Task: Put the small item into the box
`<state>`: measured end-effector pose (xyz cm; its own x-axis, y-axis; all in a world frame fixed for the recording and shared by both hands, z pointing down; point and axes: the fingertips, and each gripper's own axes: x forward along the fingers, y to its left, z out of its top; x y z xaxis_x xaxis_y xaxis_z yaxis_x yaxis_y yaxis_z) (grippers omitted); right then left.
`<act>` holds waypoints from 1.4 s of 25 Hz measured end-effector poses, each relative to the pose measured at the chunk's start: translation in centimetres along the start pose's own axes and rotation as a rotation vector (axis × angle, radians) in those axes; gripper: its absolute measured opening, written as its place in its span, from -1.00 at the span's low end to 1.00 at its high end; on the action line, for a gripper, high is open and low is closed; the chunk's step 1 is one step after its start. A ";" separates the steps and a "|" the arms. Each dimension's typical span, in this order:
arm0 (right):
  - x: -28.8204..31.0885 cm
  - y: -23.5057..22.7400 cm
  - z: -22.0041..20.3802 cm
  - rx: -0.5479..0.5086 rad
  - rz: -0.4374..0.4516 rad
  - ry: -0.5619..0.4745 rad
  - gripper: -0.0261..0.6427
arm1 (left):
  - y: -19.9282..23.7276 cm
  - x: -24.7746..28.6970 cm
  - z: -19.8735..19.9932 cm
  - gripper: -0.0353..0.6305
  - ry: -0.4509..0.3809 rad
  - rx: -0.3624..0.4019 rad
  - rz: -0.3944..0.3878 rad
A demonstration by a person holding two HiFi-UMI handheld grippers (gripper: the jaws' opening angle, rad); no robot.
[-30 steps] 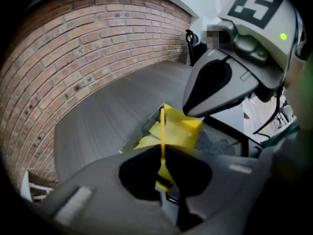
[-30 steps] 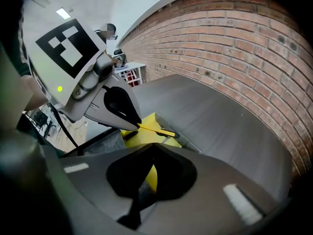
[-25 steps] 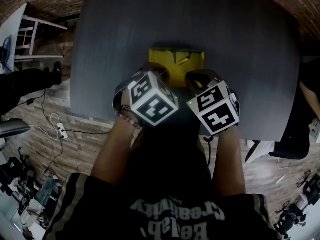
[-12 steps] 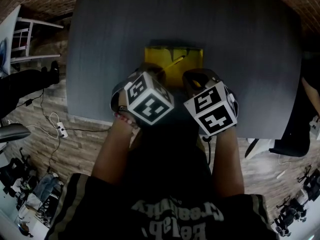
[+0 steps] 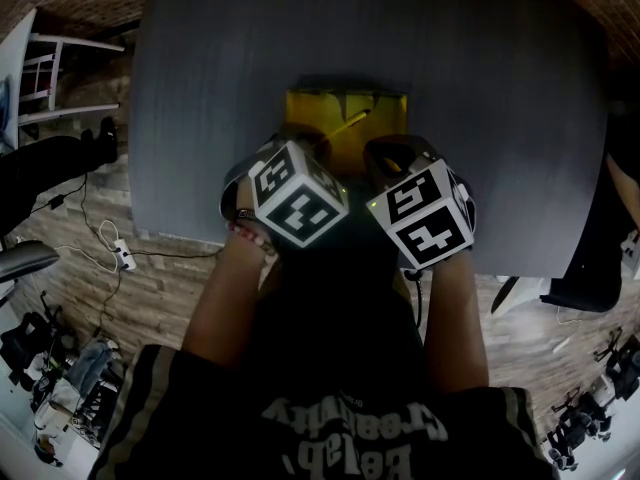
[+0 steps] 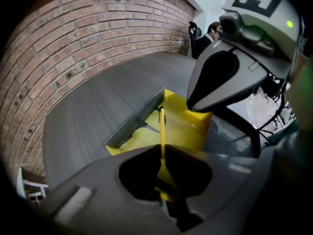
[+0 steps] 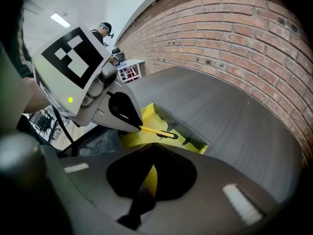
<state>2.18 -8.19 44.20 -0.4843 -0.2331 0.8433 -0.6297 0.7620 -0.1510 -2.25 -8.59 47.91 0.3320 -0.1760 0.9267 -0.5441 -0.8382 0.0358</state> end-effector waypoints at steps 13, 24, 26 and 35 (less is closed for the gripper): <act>1.1 -0.5 -0.8 0.016 0.011 0.010 -0.90 | 0.5 1.6 -0.6 -0.81 0.028 0.010 -0.002; 1.2 -0.6 -0.9 0.020 0.013 0.013 -0.90 | 0.8 2.1 -0.9 -0.81 0.048 0.021 0.006; 1.1 -0.7 -0.8 0.021 0.013 0.013 -0.90 | 0.8 2.1 -0.9 -0.81 0.051 0.026 0.007; 1.7 -0.3 -0.8 0.023 0.018 0.011 -0.90 | 0.9 2.6 -1.0 -0.80 0.048 0.032 0.015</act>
<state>2.03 -8.32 46.07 -0.4894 -0.2126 0.8457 -0.6348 0.7519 -0.1783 -2.69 -9.25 50.70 0.2866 -0.1642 0.9439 -0.5237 -0.8518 0.0108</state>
